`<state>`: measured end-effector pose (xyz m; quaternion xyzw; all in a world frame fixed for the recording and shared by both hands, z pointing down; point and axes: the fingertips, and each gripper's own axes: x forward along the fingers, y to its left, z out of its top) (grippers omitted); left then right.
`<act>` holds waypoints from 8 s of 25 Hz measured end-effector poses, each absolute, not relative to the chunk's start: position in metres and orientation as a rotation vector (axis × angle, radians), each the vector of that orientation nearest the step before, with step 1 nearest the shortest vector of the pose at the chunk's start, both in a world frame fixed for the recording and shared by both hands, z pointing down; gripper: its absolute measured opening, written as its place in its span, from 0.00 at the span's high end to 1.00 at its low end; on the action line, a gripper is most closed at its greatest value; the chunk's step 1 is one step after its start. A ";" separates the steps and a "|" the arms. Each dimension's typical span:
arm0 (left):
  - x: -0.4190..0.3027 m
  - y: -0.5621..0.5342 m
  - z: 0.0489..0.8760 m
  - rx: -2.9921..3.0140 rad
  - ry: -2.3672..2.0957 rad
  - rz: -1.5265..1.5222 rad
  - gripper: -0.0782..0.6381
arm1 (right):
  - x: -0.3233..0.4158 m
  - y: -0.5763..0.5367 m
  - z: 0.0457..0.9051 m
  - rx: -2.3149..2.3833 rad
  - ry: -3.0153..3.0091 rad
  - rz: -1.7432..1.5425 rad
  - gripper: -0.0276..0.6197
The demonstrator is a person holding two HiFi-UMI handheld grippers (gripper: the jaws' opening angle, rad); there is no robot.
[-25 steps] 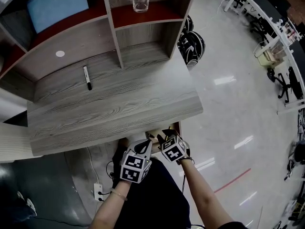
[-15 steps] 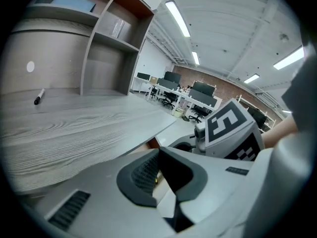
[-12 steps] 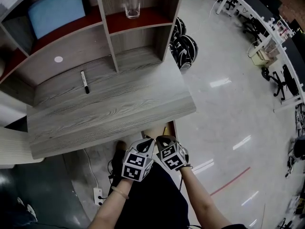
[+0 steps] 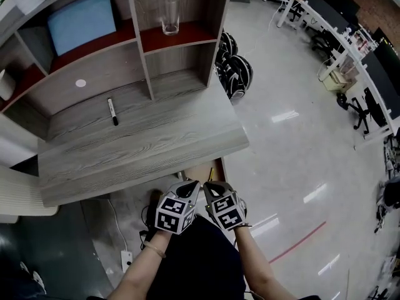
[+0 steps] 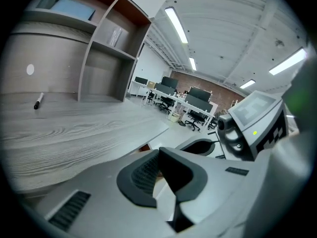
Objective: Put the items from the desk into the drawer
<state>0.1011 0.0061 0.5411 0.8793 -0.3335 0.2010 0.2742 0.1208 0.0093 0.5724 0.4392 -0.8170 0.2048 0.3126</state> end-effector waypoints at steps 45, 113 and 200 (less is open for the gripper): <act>-0.033 -0.069 0.515 2.232 -1.300 0.542 0.85 | 0.030 -0.059 0.511 1.124 -2.281 0.492 0.93; -0.272 -0.182 0.523 2.095 -1.479 0.566 0.85 | -0.213 -0.326 0.589 1.037 -2.210 0.606 0.83; 0.030 -0.110 0.505 2.430 -0.930 0.593 0.85 | 0.118 -0.164 0.526 1.655 -2.015 0.716 0.86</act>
